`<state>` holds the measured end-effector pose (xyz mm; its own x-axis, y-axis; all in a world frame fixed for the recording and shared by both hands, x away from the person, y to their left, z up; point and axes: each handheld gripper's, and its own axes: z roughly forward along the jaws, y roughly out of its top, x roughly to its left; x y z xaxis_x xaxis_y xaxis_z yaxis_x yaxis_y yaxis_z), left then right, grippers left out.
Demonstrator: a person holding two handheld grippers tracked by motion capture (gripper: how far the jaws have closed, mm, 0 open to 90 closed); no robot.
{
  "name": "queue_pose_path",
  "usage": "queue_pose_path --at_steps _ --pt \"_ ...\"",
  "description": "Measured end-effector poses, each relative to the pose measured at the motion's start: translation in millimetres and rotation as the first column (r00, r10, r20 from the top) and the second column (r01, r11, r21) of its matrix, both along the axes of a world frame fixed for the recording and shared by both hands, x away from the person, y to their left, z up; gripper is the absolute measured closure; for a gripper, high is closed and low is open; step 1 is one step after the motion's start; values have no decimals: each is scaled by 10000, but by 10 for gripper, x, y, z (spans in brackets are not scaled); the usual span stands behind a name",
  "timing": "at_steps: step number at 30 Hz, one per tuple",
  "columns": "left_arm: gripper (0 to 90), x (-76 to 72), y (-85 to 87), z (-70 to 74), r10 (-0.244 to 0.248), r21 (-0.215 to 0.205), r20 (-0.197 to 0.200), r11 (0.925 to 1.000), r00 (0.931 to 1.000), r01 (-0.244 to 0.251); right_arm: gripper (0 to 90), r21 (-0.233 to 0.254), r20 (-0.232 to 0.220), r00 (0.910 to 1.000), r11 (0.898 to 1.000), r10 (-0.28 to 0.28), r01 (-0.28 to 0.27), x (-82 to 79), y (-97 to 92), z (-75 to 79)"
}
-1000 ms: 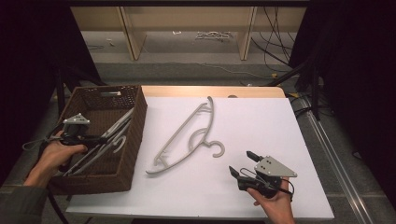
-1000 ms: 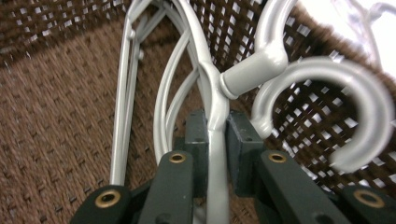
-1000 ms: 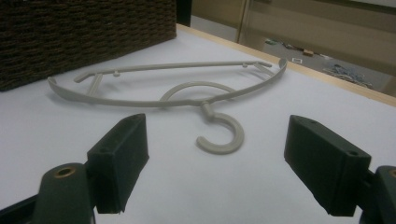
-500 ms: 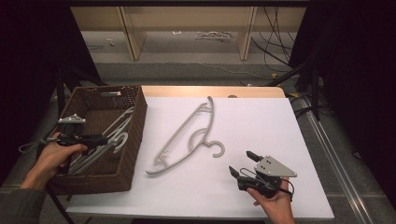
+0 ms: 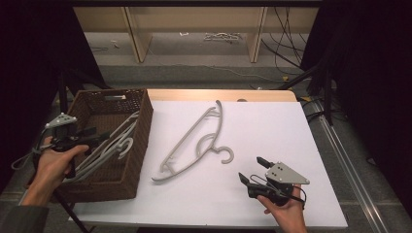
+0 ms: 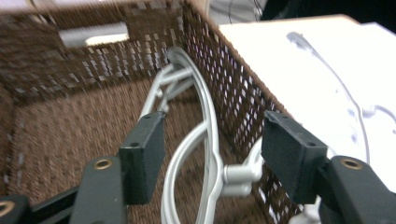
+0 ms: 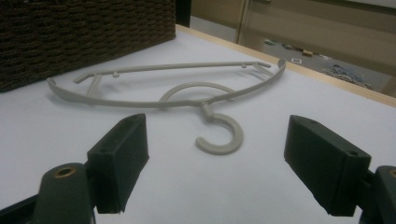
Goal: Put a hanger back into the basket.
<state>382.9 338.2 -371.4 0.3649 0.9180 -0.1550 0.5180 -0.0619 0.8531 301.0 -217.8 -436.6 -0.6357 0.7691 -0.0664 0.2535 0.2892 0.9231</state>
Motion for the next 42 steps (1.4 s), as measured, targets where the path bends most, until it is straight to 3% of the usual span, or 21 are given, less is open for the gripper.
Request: queue_pose_path --at_steps 2,6,9,17,28,34,39,42 --pt "359 -51 -33 43 -39 -167 269 9999 9996 44 228 -89 170 9999 10000 -20 22 6 -2 -2" --pt "332 -158 -137 85 -104 -404 644 9991 9979 130 228 -46 -26 10000 10000 -4 4 -1 5 -2" --pt "323 -217 -219 86 -277 -497 726 9983 9970 313 228 2 251 9997 10000 -2 2 9 7 -5" --pt "303 -331 -443 161 -826 -528 964 9947 9919 879 228 46 102 9999 10000 -27 27 -1 7 -4" --pt "278 -456 -824 225 -1573 -301 1606 9860 9744 1641 228 110 124 9999 9999 -46 45 -5 7 -3" --pt "257 -499 -987 221 -1964 -268 1746 9786 9649 2040 227 96 131 9999 10000 -20 18 -10 0 8" --pt "252 -554 -1066 185 -2093 -251 1681 9760 9633 2164 228 157 58 10000 9999 -54 53 -16 -14 15" --pt "238 -567 -1128 196 -2290 -309 1760 9708 9574 2379 228 104 137 9999 9999 -8 6 -11 -14 11"
